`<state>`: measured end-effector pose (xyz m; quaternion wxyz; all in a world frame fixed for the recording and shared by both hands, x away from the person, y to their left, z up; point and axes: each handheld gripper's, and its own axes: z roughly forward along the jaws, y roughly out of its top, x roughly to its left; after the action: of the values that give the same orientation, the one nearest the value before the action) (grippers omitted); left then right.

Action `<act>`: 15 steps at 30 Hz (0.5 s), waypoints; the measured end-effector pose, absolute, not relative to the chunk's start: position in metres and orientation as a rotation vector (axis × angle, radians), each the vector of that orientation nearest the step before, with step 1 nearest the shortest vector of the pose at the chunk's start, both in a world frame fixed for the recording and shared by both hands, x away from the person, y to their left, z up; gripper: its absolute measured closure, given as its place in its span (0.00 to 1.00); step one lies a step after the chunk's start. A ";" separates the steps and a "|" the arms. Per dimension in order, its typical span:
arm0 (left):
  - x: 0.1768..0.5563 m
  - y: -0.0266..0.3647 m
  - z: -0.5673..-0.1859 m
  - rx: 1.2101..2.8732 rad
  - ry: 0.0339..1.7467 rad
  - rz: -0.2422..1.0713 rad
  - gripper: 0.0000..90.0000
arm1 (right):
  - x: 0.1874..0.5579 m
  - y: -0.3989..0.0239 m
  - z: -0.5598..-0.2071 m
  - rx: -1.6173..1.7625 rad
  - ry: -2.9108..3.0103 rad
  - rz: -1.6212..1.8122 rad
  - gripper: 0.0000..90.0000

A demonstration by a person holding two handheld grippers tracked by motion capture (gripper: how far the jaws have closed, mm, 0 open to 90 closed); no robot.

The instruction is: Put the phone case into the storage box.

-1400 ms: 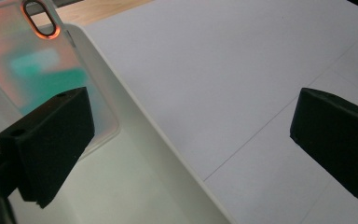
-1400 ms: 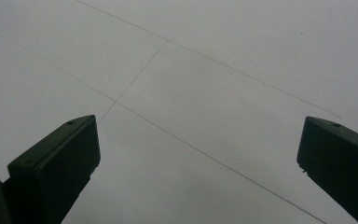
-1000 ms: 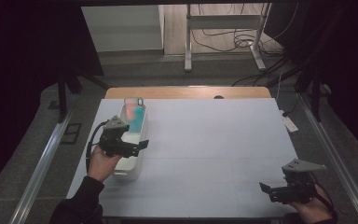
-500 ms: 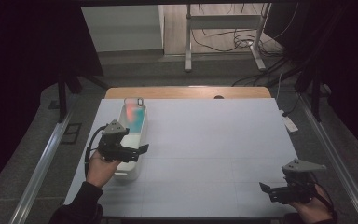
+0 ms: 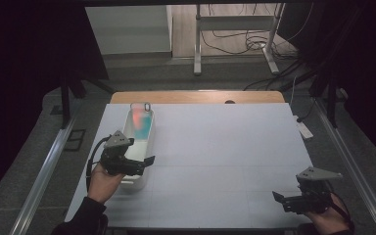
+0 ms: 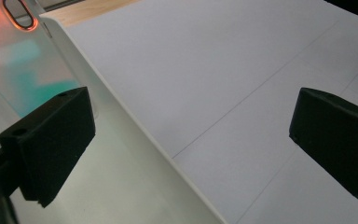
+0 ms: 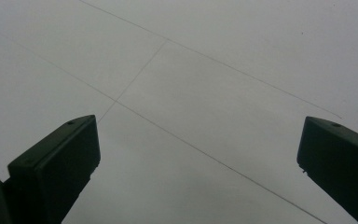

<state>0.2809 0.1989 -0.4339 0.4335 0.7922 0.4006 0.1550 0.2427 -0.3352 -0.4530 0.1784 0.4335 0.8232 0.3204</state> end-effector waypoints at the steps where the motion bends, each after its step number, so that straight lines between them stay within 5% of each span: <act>1: 0.279 0.199 -0.434 1.971 0.999 0.385 0.01 | 0.243 -0.335 -0.453 1.225 2.329 0.906 0.00; 15: 0.260 0.206 -0.433 1.955 1.000 0.393 0.01 | 0.243 -0.335 -0.453 1.226 2.329 0.904 0.00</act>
<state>0.2602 0.2056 -0.4335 0.4397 0.7872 0.4025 0.1583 0.2426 -0.3349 -0.4531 0.1782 0.4335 0.8235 0.3196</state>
